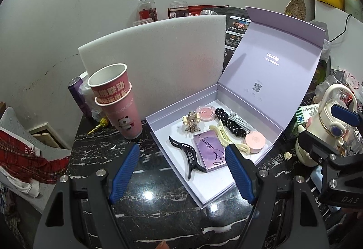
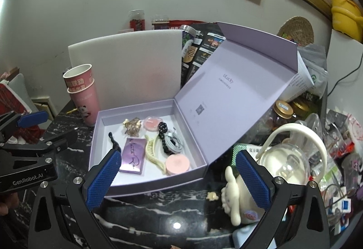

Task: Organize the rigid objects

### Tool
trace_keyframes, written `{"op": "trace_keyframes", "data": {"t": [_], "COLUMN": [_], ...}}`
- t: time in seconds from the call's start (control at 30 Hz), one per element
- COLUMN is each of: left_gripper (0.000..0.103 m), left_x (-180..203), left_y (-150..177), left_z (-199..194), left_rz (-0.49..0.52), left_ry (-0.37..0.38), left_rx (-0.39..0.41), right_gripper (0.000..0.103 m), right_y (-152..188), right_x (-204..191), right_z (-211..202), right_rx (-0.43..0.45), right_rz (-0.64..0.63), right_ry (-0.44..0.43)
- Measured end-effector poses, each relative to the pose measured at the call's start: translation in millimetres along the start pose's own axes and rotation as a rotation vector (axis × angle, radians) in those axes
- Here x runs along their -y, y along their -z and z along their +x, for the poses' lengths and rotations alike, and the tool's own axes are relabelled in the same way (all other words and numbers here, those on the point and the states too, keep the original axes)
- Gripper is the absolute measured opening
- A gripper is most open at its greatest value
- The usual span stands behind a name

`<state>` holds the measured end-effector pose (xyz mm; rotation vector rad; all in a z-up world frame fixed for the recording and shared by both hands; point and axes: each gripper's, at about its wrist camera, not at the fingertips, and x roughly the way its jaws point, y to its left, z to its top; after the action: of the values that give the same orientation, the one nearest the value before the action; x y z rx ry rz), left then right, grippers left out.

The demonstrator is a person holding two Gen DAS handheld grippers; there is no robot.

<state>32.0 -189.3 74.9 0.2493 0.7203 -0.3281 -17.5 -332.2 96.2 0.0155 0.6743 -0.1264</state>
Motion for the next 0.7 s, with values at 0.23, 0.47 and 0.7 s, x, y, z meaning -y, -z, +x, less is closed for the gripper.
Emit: {"op": "trace_keyframes", "data": {"t": [0.23,0.47,0.7], "left_gripper": [0.078,0.078,0.078], "left_x": [-0.8,-2.9,-1.3], "left_y": [4.9,5.8,6.5], "left_z": [-4.3,-6.4,-9.8], "left_rz": [-0.011,-0.018,-0.018], "left_ry": [-0.003,-0.001,0.026], "left_rx": [-0.005,-0.012,-0.024], "right_gripper": [0.103,0.103,0.103], "right_y": [5.0,5.4,4.5], "right_x": [-1.4,-0.8,-0.6], "right_z": [0.3,-0.7,-2.0], "right_rx": [-0.009,-0.012,-0.015], "right_rz": [-0.005,-0.003,0.003], "right_ry": [-0.012,-0.017,-0.024]}}
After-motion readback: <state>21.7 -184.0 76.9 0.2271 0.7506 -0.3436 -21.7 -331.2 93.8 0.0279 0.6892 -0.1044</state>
